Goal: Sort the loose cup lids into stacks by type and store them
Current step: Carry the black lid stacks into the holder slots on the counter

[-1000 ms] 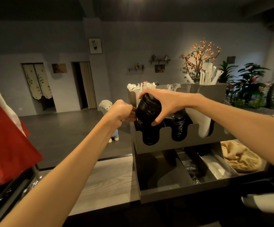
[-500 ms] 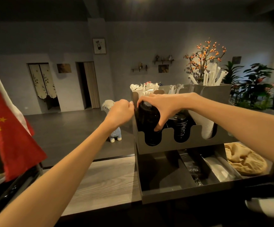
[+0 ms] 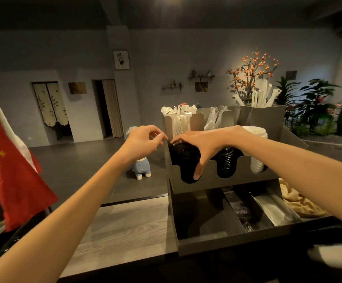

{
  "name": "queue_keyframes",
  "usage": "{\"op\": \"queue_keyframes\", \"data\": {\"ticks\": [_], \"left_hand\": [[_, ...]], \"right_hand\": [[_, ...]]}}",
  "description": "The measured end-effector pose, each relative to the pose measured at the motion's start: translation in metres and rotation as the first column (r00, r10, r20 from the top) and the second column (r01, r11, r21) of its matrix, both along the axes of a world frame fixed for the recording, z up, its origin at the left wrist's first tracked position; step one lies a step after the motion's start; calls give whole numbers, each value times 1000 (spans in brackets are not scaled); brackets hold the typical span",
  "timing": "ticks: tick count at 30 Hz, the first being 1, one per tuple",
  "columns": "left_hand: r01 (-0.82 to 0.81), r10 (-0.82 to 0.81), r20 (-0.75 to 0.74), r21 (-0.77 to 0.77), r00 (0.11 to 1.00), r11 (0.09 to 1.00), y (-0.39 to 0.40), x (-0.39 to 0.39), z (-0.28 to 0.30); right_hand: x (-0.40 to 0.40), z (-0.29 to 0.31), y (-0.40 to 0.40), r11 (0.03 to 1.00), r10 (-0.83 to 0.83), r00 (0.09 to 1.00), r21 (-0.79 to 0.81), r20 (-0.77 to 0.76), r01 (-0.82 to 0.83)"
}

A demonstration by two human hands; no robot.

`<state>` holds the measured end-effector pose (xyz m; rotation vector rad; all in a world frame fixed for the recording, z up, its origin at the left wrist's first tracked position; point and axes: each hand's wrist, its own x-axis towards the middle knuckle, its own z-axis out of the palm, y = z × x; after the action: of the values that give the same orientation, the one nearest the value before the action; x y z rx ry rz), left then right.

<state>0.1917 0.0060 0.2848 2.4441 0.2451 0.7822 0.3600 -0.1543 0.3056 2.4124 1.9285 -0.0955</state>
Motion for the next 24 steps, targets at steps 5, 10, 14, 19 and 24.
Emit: {"op": "queue_keyframes", "data": {"ticks": [5, 10, 14, 19, 24], "left_hand": [[118, -121, -5, 250, 993, 961, 8, -2, -6], [218, -177, -140, 376, 974, 901, 5, -1, -13], [238, -174, -196, 382, 965, 893, 6, 0, -18], [239, -198, -144, 384, 970, 892, 3, -2, -20], [248, -170, -212, 429, 962, 868, 6, -3, -20]], "right_hand": [[2, 11, -12, 998, 25, 1000, 66, -11, -24], [9, 9, -11, 997, 9, 1000, 78, -13, -8], [9, 12, -8, 998, 23, 1000, 61, -14, -22], [5, 20, -3, 999, 41, 999, 2, -33, -41], [5, 18, -4, 999, 7, 1000, 43, 26, -8]]}}
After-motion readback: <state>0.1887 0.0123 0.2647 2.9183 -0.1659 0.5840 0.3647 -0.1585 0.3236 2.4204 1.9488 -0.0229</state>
